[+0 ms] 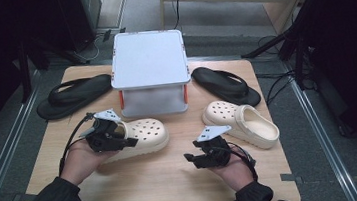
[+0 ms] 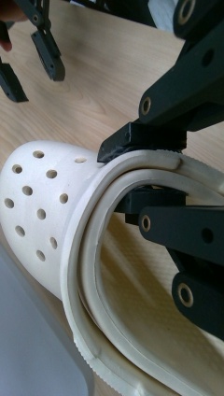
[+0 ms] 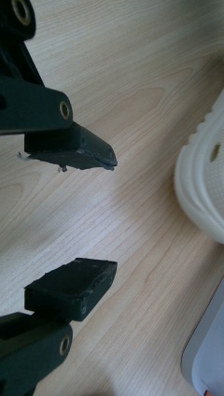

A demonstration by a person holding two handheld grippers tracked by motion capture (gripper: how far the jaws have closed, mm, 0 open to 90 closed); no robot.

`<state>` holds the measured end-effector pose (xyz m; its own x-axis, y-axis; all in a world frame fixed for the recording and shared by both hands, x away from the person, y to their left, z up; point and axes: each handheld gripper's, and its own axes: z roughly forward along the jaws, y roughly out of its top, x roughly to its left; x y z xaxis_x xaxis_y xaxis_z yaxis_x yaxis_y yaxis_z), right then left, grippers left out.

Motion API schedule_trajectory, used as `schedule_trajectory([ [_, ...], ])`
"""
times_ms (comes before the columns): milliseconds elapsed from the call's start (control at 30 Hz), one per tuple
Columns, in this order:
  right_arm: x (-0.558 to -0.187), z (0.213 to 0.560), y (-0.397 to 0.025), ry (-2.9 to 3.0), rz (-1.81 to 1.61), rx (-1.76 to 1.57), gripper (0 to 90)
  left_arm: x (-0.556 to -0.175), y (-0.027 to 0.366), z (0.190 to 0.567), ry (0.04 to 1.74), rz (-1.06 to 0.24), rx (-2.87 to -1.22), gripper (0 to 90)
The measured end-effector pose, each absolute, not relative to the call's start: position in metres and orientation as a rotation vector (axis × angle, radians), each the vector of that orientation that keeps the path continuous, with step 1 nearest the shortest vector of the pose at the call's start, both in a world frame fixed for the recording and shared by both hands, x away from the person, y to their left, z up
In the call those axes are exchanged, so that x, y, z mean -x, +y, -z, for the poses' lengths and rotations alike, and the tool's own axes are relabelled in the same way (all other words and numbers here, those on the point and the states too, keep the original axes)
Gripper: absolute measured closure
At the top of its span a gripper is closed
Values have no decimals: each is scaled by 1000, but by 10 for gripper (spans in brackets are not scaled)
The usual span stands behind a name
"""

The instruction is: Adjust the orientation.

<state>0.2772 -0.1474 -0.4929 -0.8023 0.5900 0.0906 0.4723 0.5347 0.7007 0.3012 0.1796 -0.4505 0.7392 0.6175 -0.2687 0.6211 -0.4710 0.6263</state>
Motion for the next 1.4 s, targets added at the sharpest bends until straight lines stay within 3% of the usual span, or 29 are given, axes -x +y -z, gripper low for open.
schedule_trajectory([
  [300, -274, 493, -152, 2596, -1122, -933, 436, -301, 138, 463, 878, 59, -2245, 758],
  [567, -272, 494, -152, 2595, -1118, -940, 436, -305, 128, 475, 891, 96, -2255, 756],
  [667, -273, 494, -151, 2595, -1122, -932, 436, -305, 129, 476, 875, 87, -2264, 741],
  [900, -272, 495, -149, 2600, -1122, -929, 436, -305, 138, 470, 876, 56, -2278, 545],
  [1133, -273, 494, -149, 2591, -1131, -937, 443, -300, 162, 450, 870, 15, -2260, 508],
  [1400, -272, 493, -148, 2591, -1142, -940, 466, -301, 184, 443, 891, 8, -2230, 546],
])
